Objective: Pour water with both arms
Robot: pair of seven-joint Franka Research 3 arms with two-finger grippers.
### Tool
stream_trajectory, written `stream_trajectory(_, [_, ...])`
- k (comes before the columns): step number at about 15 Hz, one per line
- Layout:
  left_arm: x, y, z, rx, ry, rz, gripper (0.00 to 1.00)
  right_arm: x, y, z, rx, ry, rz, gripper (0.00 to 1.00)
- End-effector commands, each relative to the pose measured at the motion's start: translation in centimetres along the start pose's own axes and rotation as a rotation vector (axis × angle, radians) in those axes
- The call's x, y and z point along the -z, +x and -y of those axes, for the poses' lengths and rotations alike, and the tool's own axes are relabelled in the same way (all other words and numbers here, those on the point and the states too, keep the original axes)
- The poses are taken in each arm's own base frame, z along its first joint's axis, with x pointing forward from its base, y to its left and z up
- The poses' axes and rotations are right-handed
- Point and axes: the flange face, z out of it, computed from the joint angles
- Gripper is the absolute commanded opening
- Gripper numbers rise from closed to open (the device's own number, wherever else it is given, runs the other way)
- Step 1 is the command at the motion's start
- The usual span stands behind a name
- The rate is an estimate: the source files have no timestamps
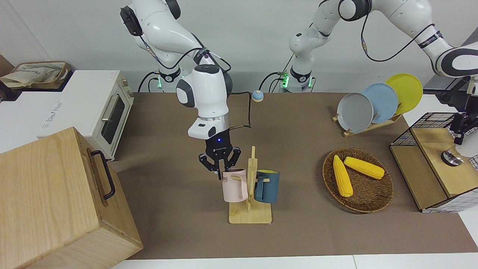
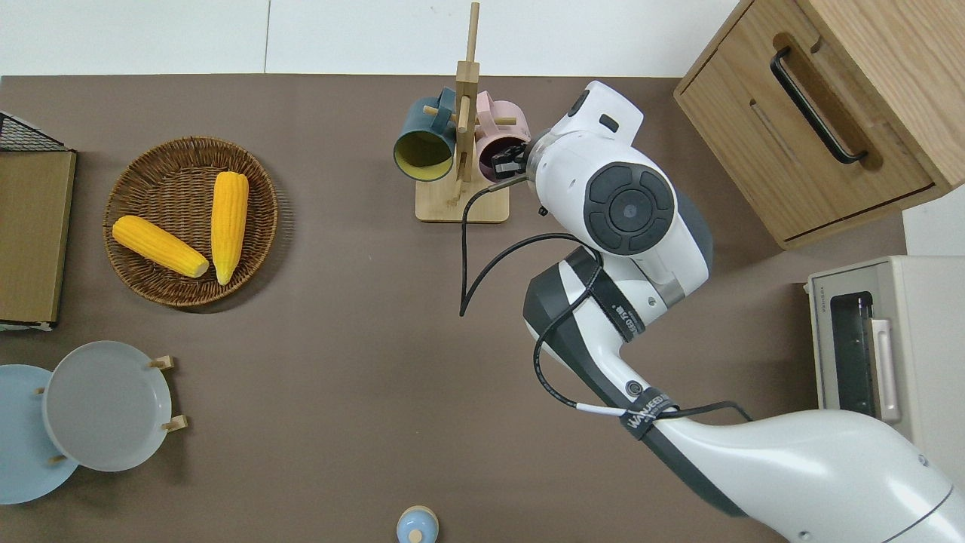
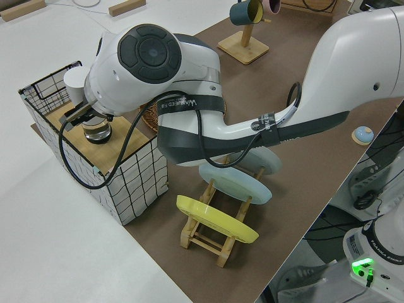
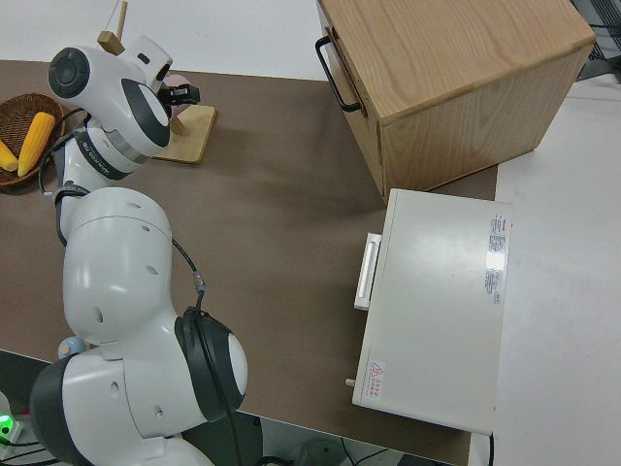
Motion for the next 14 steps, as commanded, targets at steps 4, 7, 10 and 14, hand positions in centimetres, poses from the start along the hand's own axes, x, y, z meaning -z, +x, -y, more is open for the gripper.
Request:
stream_trajectory(4, [-0.7, 0.5, -0.3, 0.027, 0.007, -0.026, 0.90, -0.1, 0.6, 0.2, 0.006, -0.002, -0.028, 0.000])
stream_trajectory(7, [-0.8, 0.8, -0.7, 0.027, 0.001, -0.030, 0.58, 0.1, 0.6, -0.2, -0.009, -0.003, -0.020, 0.000])
stream_trajectory(10, [-0.9, 0.7, -0.6, 0.029, 0.002, -0.028, 0.21, 1.0, 0.9, -0.4, -0.007, -0.013, -0.019, 0.000])
stream_trajectory(14, [0.0, 1.7, -0.5, 0.041, 0.019, -0.050, 0.10, 3.4, 1.2, -1.4, -0.004, -0.057, 0.014, 0.000])
